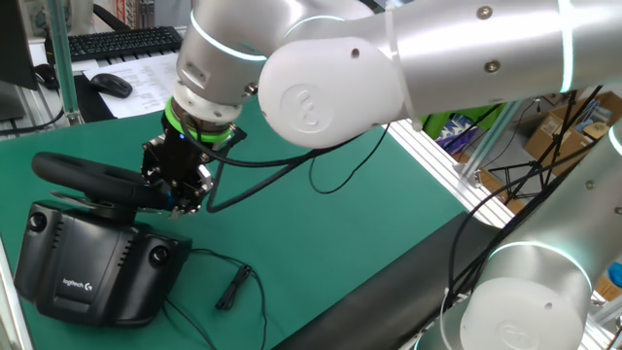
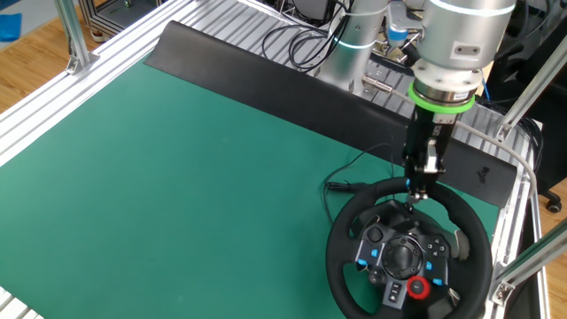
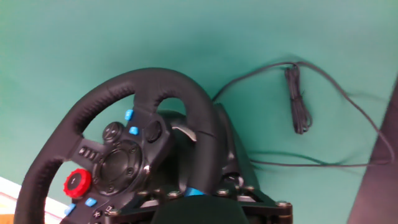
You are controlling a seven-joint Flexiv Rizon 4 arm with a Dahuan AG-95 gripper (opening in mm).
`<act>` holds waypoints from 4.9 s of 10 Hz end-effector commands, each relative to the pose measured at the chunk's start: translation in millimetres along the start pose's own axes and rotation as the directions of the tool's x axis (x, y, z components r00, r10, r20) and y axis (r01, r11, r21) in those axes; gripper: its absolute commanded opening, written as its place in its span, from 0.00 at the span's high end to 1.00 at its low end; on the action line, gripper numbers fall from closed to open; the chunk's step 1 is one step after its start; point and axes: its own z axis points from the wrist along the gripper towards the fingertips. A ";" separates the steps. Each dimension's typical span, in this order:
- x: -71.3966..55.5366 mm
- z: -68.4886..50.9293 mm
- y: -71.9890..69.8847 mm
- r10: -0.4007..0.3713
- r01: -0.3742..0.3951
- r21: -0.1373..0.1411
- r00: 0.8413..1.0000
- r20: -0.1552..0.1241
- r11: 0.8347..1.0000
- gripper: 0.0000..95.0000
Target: Rotate the steering wheel 90 degrees counterclockwise
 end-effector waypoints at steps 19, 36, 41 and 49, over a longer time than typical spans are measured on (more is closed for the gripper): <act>9.4 -6.2 -3.4 -0.015 0.019 0.061 0.998 -0.055 0.998 1.00; -22.2 12.4 2.7 -0.159 0.160 0.063 0.987 -0.026 0.985 0.80; -22.2 12.4 2.7 -0.159 0.160 0.063 0.987 -0.026 0.985 0.80; -22.2 12.4 2.7 -0.159 0.160 0.063 0.987 -0.026 0.985 0.80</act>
